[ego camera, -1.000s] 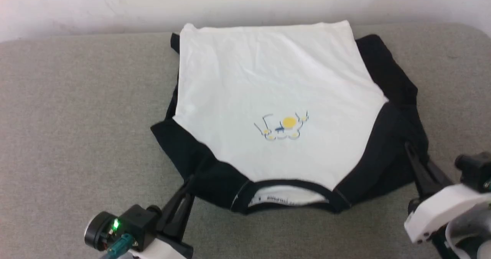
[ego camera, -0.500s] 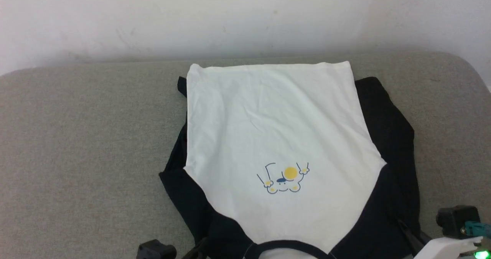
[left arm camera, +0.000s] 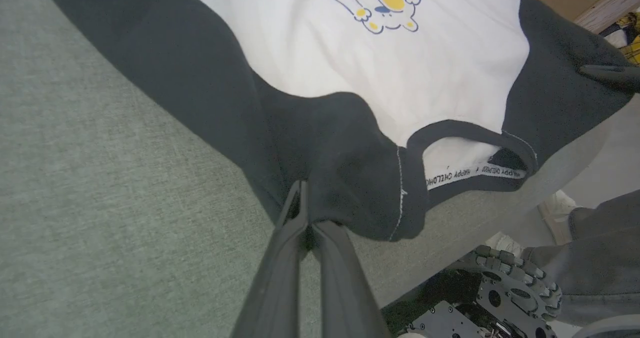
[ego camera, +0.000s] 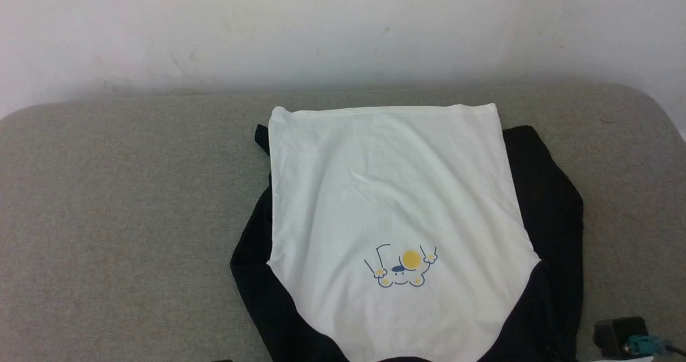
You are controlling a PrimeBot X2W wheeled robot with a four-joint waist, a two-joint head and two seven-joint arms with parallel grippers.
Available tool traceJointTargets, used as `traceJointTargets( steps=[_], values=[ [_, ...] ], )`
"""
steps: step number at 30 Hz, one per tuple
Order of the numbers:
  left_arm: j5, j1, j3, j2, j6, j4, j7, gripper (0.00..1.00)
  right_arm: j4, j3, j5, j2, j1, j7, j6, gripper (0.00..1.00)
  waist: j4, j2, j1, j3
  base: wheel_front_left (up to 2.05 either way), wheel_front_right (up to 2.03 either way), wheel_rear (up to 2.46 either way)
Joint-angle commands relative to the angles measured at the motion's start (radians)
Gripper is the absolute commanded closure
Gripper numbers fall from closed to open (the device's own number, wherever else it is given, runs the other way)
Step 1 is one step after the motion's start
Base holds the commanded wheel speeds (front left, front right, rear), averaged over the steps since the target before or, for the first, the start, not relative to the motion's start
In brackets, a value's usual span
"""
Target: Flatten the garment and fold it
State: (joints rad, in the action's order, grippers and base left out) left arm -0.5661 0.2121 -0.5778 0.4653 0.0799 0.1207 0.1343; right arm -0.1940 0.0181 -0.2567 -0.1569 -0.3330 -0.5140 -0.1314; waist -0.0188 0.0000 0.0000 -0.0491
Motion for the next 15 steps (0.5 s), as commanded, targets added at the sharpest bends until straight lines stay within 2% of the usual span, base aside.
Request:
traceJointTargets(
  steps=[1, 10, 11, 12, 13, 14, 15],
  values=[
    [-0.010, -0.012, -0.005, -0.010, -0.013, -0.026, -0.004, 1.00, 0.022, -0.006, 0.005, 0.003, 0.008, 0.014, 0.001, 1.00, -0.001, 0.0000, 0.0000, -0.001, 0.00, 0.00, 0.00],
    [-0.048, -0.076, -0.017, -0.060, -0.072, -0.203, -0.032, 1.00, 0.194, -0.032, 0.017, 0.012, 0.069, 0.104, 0.001, 1.00, 0.005, 0.0000, 0.0000, 0.006, 0.00, 0.00, 0.00],
    [-0.050, -0.082, -0.017, -0.063, -0.075, -0.223, -0.035, 1.00, 0.210, -0.032, 0.017, 0.013, 0.075, 0.116, 0.001, 0.94, 0.007, 0.0000, 0.0000, 0.007, 0.00, 0.00, 0.00],
    [-0.051, -0.086, -0.017, -0.067, -0.077, -0.241, -0.039, 1.00, 0.223, -0.032, 0.020, 0.013, 0.081, 0.127, 0.001, 0.59, 0.009, 0.0000, 0.0000, 0.008, 0.00, 0.00, 0.00],
    [-0.052, -0.090, -0.015, -0.071, -0.076, -0.256, -0.045, 0.79, 0.233, -0.032, 0.023, 0.013, 0.085, 0.141, 0.001, 0.00, 0.011, 0.0000, 0.0000, 0.009, 0.00, 0.00, 0.00],
    [-0.054, -0.092, -0.013, -0.076, -0.074, -0.268, -0.051, 0.58, 0.243, -0.029, 0.024, 0.014, 0.088, 0.152, 0.001, 0.00, 0.014, 0.0000, 0.0000, 0.010, 0.00, 0.00, 0.00],
    [-0.058, -0.092, -0.009, -0.080, -0.071, -0.278, -0.057, 0.25, 0.253, -0.029, 0.025, 0.015, 0.091, 0.159, 0.001, 0.00, 0.016, 0.0000, 0.0000, 0.012, 0.00, 0.00, 0.00]
  ],
)
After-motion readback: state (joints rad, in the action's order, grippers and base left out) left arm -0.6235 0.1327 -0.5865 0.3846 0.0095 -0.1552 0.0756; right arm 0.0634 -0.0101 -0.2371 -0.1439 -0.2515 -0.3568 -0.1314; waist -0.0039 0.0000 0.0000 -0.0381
